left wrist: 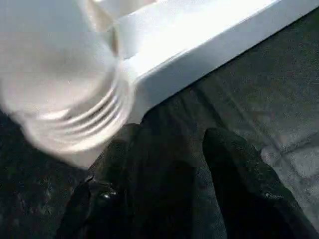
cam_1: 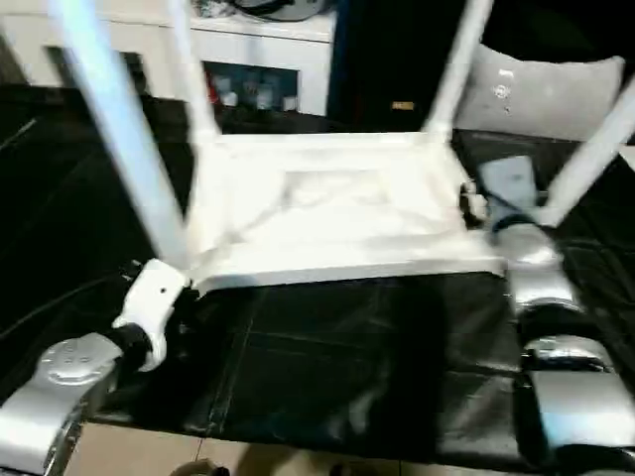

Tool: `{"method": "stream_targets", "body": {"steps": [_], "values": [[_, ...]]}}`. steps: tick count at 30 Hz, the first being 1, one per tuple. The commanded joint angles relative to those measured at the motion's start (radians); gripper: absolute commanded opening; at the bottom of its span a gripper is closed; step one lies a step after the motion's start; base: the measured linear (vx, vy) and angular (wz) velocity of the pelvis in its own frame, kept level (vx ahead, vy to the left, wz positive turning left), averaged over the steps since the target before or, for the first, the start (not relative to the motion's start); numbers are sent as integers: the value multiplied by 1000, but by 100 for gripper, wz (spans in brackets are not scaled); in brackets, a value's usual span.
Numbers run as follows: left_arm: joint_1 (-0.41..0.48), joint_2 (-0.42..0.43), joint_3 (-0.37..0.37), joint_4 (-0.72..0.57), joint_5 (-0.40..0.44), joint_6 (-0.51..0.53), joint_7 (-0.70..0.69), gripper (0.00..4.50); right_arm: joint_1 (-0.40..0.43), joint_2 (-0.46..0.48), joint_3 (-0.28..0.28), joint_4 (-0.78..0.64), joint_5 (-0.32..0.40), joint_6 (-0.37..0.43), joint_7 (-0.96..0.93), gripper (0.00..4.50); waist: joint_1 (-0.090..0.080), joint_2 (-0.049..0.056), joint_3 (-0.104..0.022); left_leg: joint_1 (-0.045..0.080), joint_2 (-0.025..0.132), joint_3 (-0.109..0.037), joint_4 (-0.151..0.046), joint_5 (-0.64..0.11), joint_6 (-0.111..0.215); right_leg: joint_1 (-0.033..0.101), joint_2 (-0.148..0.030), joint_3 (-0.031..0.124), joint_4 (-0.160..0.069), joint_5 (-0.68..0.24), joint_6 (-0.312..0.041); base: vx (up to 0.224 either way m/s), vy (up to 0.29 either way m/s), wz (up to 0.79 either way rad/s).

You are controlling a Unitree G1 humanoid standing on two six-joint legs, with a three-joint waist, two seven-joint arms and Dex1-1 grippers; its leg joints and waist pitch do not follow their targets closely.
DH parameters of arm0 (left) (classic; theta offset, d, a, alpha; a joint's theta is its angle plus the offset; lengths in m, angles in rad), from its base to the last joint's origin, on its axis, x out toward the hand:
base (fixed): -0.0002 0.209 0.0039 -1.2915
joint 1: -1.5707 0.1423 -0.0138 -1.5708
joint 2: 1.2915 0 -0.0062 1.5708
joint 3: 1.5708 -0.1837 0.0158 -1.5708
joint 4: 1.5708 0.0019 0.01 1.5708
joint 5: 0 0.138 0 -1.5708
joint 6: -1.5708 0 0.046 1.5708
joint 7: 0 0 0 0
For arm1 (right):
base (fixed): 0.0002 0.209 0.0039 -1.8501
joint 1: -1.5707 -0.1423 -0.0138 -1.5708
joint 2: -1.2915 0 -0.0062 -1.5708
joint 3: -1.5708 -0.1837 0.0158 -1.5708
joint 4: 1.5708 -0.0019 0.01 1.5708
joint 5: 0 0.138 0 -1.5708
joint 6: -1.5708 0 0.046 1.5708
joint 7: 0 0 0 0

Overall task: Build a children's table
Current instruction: Rotate leg to tighten, then rotate table base

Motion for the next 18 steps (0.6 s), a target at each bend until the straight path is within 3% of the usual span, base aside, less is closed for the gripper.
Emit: {"method": "stream_targets", "body": {"steps": [1,4,5,6,8,10,11,13,16,18], "values": [[11,-8,24,-19,-5,-28,21,250,14,4,-16,-33,16,-16,38,450,-8,-3,-69,-1,11,2,-58,-260,50,52,-34,23,-75,-305,-155,0,0,0],[52,-23,53,-47,-15,-82,36,250,43,42,-28,-110,75,-9,141,450,-22,-5,-69,-10,14,-3,-62,-274,61,55,-36,18,-78,-363,-136,0,0,0],[52,-23,53,-47,-15,-82,36,250,43,42,-28,-110,75,-9,141,450,-24,-4,-70,-7,12,-1,-60,-282,66,54,-34,19,-82,-370,-132,0,0,0],[83,-36,77,-71,-18,-100,58,250,75,65,-35,-185,139,37,236,450,-30,-6,-69,-7,16,-2,-61,-284,73,51,-35,20,-82,-374,-134,0,0,0],[109,-49,98,-92,-14,-110,86,250,112,80,-30,-267,198,96,325,450,-33,-6,-69,-10,21,-5,-63,-272,85,52,-35,21,-81,-355,-139,0,0,0],[139,-79,129,-120,-13,-135,125,250,194,102,-7,-413,248,166,365,450,-29,-4,-71,-7,26,-5,-63,-248,90,51,-36,24,-79,-329,-146,0,0,0],[139,-79,129,-120,-13,-135,125,250,194,102,-7,-413,248,166,365,450,-29,-3,-68,-9,25,-5,-65,-242,92,50,-33,24,-81,-324,-148,0,0,0],[168,-125,191,-148,-23,-168,176,250,349,131,43,-675,334,293,367,450,-22,-1,-65,-2,29,-4,-68,-263,86,46,-36,26,-87,-360,-138,0,0,0],[162,-141,215,-139,-41,-193,183,250,404,142,58,-758,357,322,361,450,-20,-4,-64,-3,27,-7,-72,-291,68,40,-34,25,-93,-413,-111,0,0,0],[139,-139,227,-114,-54,-232,180,250,456,155,65,-844,379,362,359,450,-8,2,-60,4,26,-7,-75,-308,58,35,-33,28,-101,-436,-88,0,0,0]]}}
